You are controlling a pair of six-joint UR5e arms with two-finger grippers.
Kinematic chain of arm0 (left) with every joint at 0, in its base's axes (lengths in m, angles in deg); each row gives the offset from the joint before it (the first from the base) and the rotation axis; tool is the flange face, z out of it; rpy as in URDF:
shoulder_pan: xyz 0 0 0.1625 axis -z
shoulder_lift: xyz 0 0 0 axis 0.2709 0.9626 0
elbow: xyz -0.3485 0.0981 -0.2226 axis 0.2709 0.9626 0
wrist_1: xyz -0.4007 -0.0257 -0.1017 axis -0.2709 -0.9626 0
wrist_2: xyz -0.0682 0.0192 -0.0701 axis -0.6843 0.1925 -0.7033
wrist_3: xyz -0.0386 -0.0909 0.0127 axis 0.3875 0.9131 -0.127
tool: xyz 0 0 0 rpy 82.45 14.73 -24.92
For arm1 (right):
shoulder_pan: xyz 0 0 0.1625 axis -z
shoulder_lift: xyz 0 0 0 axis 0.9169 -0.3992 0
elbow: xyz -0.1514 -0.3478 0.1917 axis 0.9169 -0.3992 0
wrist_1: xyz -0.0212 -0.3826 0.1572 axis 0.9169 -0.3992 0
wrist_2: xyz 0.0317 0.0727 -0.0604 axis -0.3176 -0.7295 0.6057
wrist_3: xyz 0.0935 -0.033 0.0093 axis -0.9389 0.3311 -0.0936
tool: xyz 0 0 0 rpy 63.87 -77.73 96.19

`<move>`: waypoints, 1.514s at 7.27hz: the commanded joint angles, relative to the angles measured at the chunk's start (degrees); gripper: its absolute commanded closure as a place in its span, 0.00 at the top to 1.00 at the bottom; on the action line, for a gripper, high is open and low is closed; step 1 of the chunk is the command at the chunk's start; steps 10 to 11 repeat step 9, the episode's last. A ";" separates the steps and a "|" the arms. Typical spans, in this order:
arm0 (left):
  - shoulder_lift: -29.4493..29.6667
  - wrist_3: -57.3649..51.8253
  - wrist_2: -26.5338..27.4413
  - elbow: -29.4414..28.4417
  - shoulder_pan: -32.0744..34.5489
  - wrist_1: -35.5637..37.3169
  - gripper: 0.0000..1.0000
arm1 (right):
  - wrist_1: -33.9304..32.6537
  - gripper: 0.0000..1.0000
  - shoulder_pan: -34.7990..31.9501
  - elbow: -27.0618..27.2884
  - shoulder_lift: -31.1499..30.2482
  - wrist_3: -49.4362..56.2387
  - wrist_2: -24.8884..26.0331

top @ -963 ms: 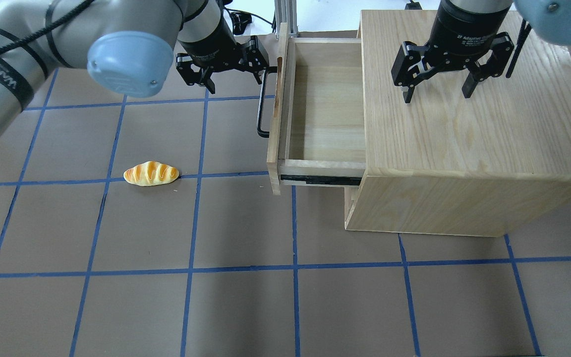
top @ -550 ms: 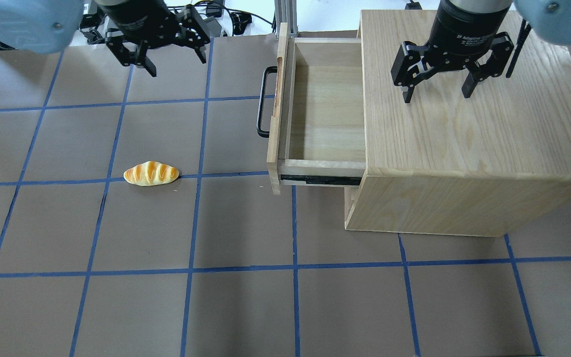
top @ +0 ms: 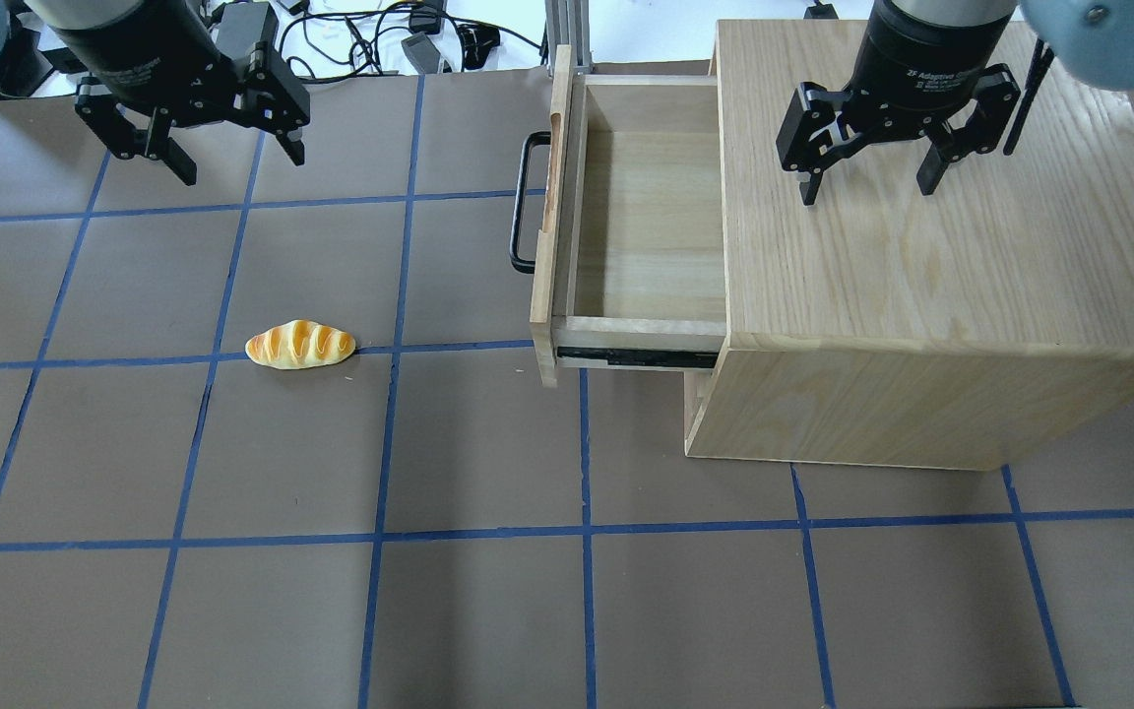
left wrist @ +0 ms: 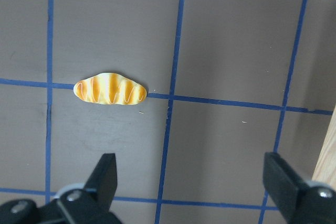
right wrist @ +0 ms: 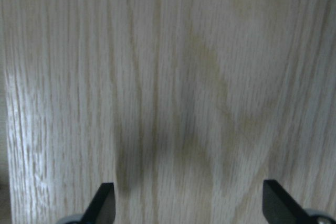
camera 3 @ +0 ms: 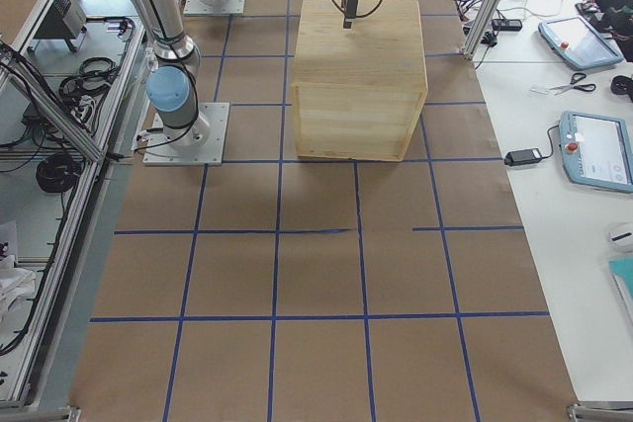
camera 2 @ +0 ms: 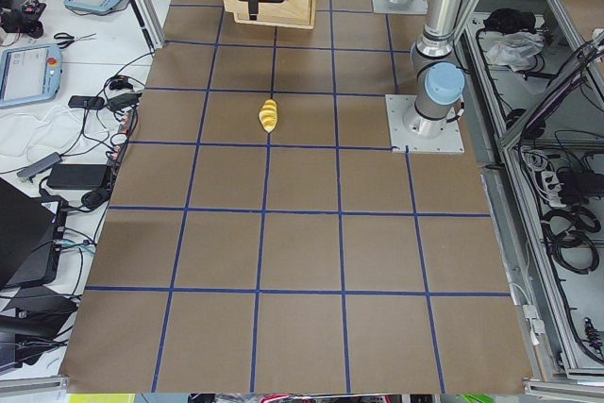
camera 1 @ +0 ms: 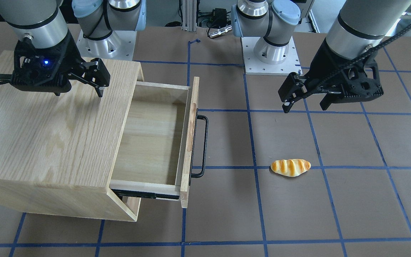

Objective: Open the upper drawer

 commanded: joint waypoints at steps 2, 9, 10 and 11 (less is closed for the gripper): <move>-2.66 -0.02 0.95 4.07 -0.06 0.96 1.00 | 0.00 1.00 0.00 -0.02 0.00 -0.06 0.00; -2.92 -0.28 1.92 4.24 0.21 0.70 1.00 | 0.00 1.00 0.00 -0.02 0.00 0.03 0.00; -2.92 -0.28 1.92 4.24 0.21 0.70 1.00 | 0.00 1.00 0.00 -0.02 0.00 0.03 0.00; -2.92 -0.28 1.92 4.24 0.21 0.70 1.00 | 0.00 1.00 0.00 -0.02 0.00 0.03 0.00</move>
